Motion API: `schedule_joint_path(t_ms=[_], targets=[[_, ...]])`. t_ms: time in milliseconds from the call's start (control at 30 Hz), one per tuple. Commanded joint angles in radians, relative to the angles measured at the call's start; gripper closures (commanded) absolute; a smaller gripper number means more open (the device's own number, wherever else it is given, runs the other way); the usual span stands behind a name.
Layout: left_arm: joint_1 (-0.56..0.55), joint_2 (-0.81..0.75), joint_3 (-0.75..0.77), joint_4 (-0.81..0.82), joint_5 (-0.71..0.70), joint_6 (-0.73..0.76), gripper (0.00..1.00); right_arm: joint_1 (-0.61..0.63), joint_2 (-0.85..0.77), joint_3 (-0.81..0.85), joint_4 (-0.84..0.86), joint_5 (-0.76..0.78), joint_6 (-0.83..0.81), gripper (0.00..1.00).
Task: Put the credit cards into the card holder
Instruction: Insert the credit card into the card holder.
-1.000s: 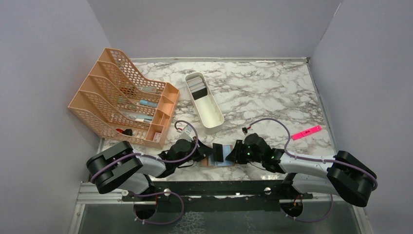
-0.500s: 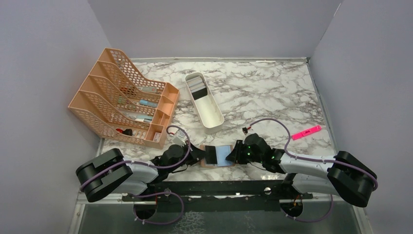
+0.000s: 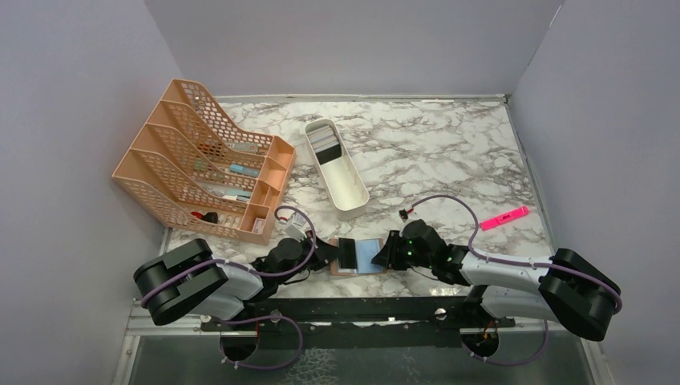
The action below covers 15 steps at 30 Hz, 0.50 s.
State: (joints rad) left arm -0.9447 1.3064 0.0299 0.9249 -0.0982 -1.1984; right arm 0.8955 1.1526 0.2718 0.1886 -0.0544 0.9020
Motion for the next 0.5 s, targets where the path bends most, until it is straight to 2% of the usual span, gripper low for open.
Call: schedule_joint_path(t_ms=[0, 367, 467], targets=[[-0.006, 0.054, -0.014, 0.116, 0.016, 0.005, 1.0, 0.005, 0.012, -0.029, -0.061, 0.026, -0.004, 0.76], [-0.006, 0.214, -0.033, 0.327, 0.042, -0.075, 1.0, 0.005, 0.009, -0.031, -0.068, 0.032, -0.004, 0.76], [-0.006, 0.227, -0.041, 0.342, 0.038, -0.083, 1.0, 0.005, 0.005, -0.03, -0.082, 0.042, -0.008, 0.76]])
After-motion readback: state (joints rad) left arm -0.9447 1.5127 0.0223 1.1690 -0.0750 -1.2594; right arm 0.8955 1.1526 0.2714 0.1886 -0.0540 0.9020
